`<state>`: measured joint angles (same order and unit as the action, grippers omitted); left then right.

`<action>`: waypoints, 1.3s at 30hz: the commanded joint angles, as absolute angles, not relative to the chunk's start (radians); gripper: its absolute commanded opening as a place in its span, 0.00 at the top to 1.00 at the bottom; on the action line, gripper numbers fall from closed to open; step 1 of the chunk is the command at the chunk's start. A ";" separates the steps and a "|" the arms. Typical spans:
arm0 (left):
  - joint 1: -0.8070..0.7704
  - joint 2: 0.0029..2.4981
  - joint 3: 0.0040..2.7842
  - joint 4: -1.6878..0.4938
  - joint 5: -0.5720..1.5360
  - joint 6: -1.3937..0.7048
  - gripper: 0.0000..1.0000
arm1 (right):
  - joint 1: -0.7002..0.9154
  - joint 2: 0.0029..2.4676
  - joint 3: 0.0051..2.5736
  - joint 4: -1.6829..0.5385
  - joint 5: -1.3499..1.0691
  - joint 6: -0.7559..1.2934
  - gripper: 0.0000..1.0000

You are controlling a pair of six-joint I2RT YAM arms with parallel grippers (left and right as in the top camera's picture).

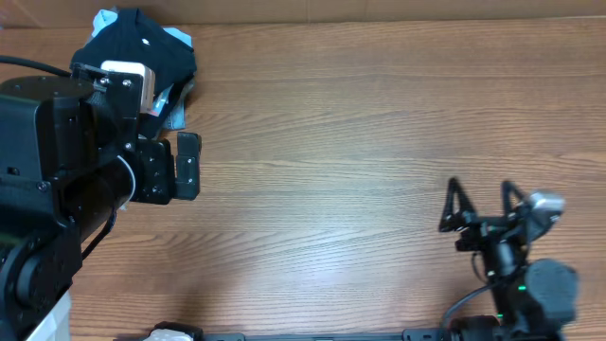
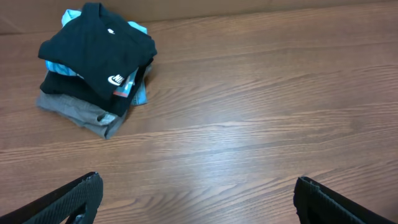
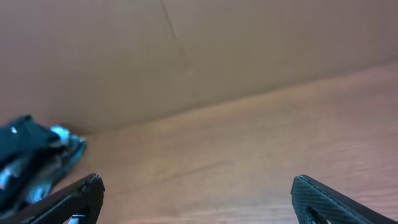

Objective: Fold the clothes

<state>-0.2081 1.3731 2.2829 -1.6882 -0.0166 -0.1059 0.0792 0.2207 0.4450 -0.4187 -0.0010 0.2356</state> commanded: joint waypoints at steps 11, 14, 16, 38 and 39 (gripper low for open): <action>-0.212 1.379 2.289 -1.689 -0.026 -0.124 0.00 | 0.078 0.002 0.041 -0.043 -0.028 0.236 0.00; -0.212 1.379 2.289 -1.689 -0.026 -0.124 0.00 | 0.078 0.002 0.008 -0.016 -0.020 0.236 0.00; -0.212 1.379 2.289 -1.689 -0.026 -0.124 0.00 | 0.078 0.002 0.007 -0.020 -0.016 0.235 0.00; -0.212 1.380 2.289 -1.689 -0.026 -0.124 0.00 | 0.078 0.005 0.008 -0.082 -0.017 0.235 0.00; -0.212 1.380 2.289 -1.689 -0.026 -0.124 0.00 | 0.078 0.005 0.008 -0.083 -0.017 0.235 0.00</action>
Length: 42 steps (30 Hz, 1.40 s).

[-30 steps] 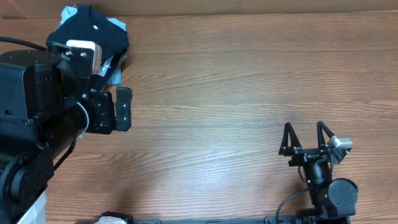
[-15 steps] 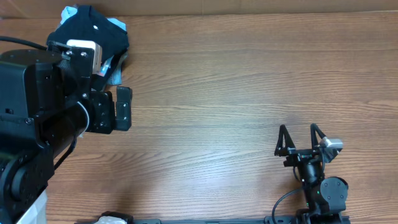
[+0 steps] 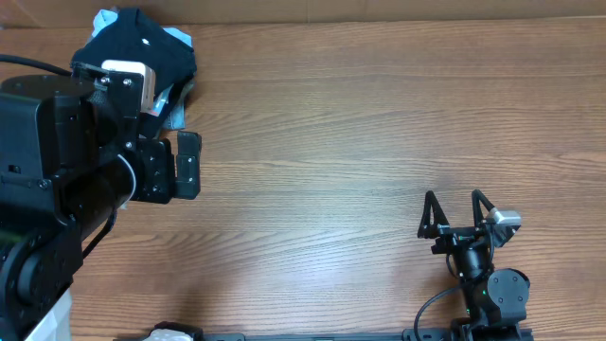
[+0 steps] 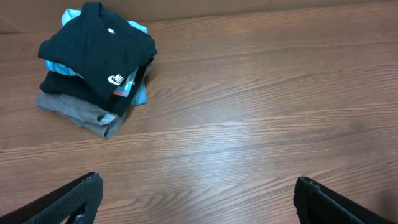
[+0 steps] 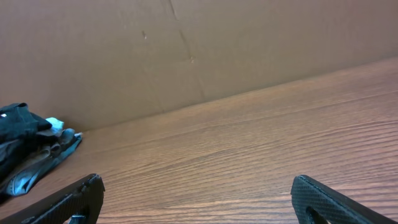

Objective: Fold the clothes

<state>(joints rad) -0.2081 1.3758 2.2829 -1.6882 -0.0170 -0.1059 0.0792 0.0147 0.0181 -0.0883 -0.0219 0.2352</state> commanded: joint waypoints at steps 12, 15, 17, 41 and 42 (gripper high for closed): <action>-0.210 1.259 2.180 -1.525 -0.088 -0.075 0.00 | 0.078 0.005 0.008 -0.082 -0.017 0.235 0.00; -0.208 1.143 1.993 -1.362 -0.086 -0.074 0.00 | 0.078 0.005 0.008 -0.083 -0.017 0.235 0.00; -0.197 1.056 1.833 -1.239 -0.091 -0.073 0.00 | 0.078 0.005 0.008 -0.082 -0.017 0.235 0.00; 0.013 0.128 0.369 -0.361 0.077 -0.067 0.00 | 0.078 0.005 0.008 -0.082 -0.017 0.235 0.00; 0.014 0.102 0.331 -0.331 0.080 -0.067 0.00 | 0.078 0.005 0.008 -0.082 -0.017 0.235 0.00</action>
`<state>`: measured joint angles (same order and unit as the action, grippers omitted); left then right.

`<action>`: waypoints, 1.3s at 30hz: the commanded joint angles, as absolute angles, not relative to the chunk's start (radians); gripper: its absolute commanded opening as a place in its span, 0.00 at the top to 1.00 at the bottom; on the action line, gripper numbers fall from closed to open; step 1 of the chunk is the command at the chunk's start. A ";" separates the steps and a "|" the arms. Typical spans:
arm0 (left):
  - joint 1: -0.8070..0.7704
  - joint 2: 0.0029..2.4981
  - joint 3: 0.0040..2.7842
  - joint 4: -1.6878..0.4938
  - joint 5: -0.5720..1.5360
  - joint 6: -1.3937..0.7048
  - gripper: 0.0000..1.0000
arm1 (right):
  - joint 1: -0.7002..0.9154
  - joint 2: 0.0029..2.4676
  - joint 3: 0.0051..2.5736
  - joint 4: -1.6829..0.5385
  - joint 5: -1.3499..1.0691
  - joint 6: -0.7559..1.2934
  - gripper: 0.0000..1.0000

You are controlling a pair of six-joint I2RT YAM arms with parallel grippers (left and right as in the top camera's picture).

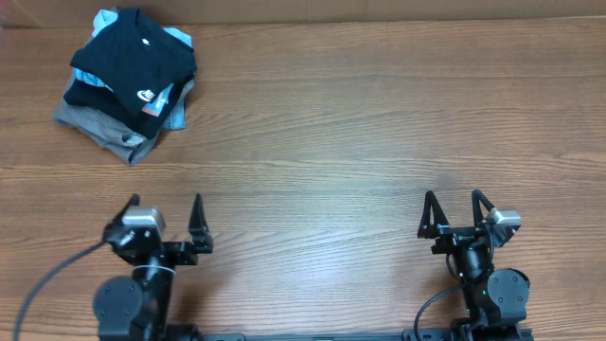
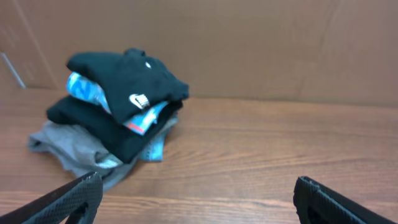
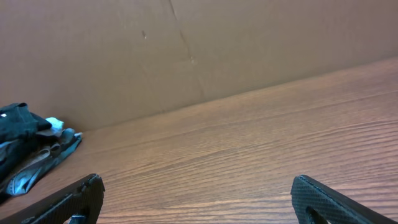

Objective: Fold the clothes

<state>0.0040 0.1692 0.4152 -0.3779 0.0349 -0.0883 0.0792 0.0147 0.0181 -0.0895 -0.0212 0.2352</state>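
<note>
A stack of folded clothes (image 1: 128, 76) lies at the table's far left corner: a black shirt with a white logo on top, light blue and black pieces under it, grey at the bottom. The same stack (image 2: 115, 118) sits ahead in the left wrist view, and its edge (image 3: 31, 155) shows at the left of the right wrist view. My left gripper (image 1: 163, 216) stands open at the near left, far from the stack, with nothing between its fingers. At the near right, my right gripper (image 1: 456, 211) is open and empty too.
The wooden table (image 1: 360, 123) stretches bare between the stack and both arms. A brown cardboard wall (image 3: 205, 50) runs along the far edge. Both arm bases sit at the near edge.
My left arm has moved from high beside the clothes stack down to the near left edge of the table, gripper still open. The right arm and the stack are unchanged.
At first my left arm hovered open near the folded stack and the right arm was lowered at the near right. Then the right arm stood folded at its near-edge spot. Now the left arm stands likewise at the near left; the stack stayed put.
</note>
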 commanded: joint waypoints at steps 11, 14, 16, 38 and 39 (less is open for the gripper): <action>0.012 0.003 0.040 -0.084 0.078 -0.067 0.00 | 0.078 0.005 0.008 -0.083 -0.017 0.235 0.00; 0.012 0.006 0.004 -0.070 0.070 -0.067 0.00 | 0.078 0.005 0.008 -0.082 -0.017 0.235 0.00; 0.012 0.004 0.005 -0.070 0.071 -0.067 0.00 | 0.078 0.005 0.008 -0.082 -0.017 0.235 0.00; 0.012 0.004 0.005 -0.071 0.071 -0.067 0.00 | 0.078 0.005 0.008 -0.083 -0.017 0.235 0.00; 0.012 0.004 0.005 -0.070 0.071 -0.067 0.00 | 0.078 0.005 0.008 -0.082 -0.017 0.235 0.00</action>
